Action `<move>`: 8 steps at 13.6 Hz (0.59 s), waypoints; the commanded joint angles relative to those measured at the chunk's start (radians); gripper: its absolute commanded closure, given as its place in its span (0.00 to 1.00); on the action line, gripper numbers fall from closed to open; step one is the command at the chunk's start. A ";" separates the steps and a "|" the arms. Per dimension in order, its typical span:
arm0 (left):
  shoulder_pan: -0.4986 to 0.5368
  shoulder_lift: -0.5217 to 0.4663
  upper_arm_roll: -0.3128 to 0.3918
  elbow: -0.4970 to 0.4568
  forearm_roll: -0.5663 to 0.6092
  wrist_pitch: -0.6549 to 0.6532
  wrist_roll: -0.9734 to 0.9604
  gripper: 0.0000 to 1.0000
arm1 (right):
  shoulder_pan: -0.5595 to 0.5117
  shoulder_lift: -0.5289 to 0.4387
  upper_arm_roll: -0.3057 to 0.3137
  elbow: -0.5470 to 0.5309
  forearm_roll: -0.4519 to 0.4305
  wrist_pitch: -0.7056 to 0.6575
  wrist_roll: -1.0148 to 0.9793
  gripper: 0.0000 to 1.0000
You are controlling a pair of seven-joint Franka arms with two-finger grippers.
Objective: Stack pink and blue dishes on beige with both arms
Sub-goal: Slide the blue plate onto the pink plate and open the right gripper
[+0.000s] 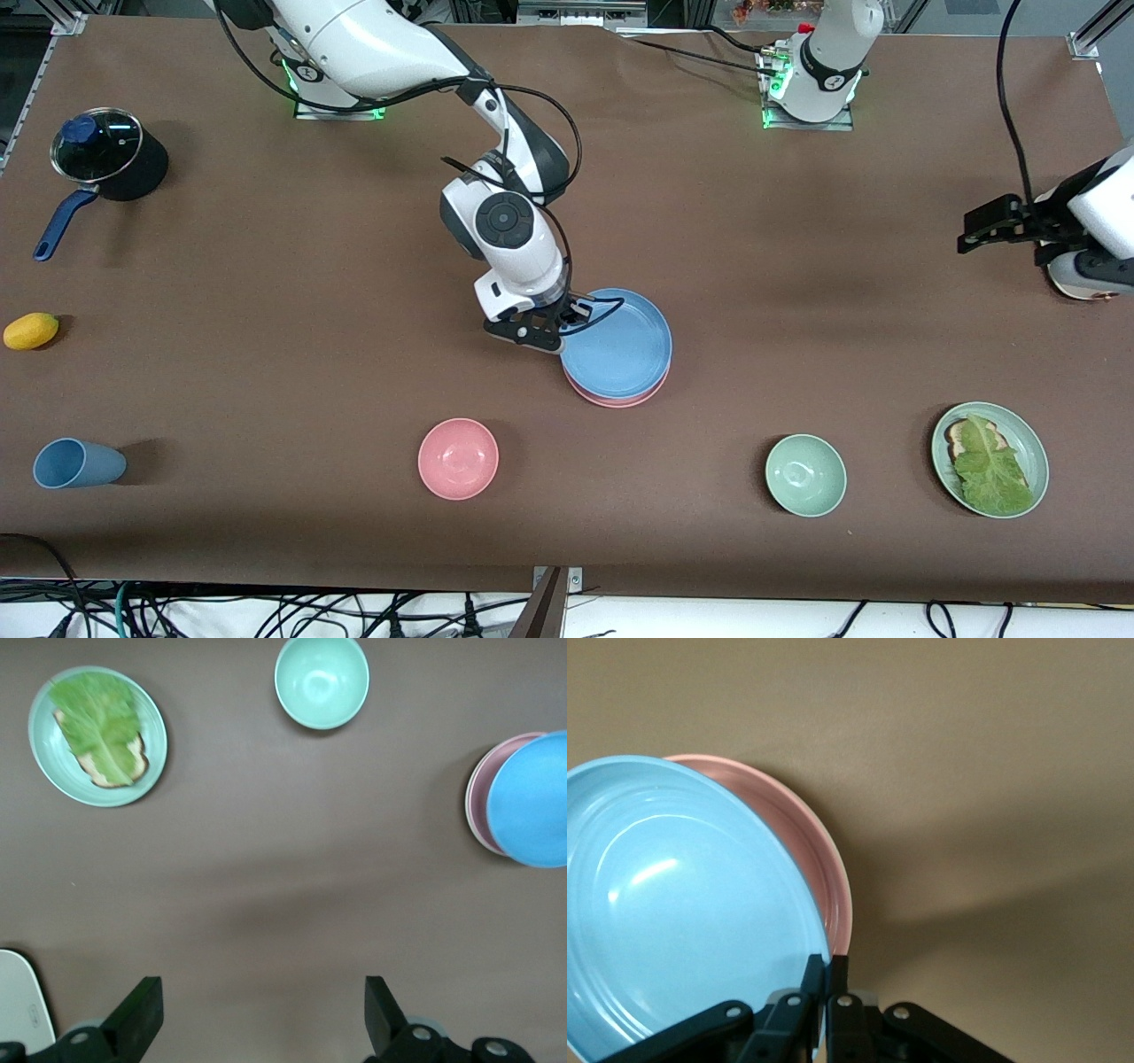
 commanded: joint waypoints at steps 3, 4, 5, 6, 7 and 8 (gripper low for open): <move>-0.010 -0.042 -0.004 0.026 0.021 -0.020 0.002 0.00 | 0.012 0.076 -0.014 0.068 -0.001 0.040 0.025 1.00; -0.013 -0.048 -0.009 0.027 0.010 -0.022 -0.013 0.00 | 0.012 0.081 -0.014 0.071 -0.001 0.051 0.025 1.00; -0.013 -0.050 -0.011 0.026 -0.004 -0.026 -0.058 0.00 | 0.012 0.087 -0.014 0.073 -0.001 0.052 0.023 1.00; -0.013 -0.059 -0.009 0.026 -0.013 -0.031 -0.103 0.00 | 0.012 0.087 -0.015 0.073 -0.001 0.052 0.023 1.00; -0.012 -0.062 -0.009 0.026 -0.013 -0.043 -0.106 0.00 | 0.010 0.087 -0.020 0.073 -0.001 0.052 0.019 0.94; -0.010 -0.067 -0.008 0.026 -0.013 -0.052 -0.105 0.00 | 0.010 0.087 -0.028 0.073 -0.001 0.052 0.010 0.80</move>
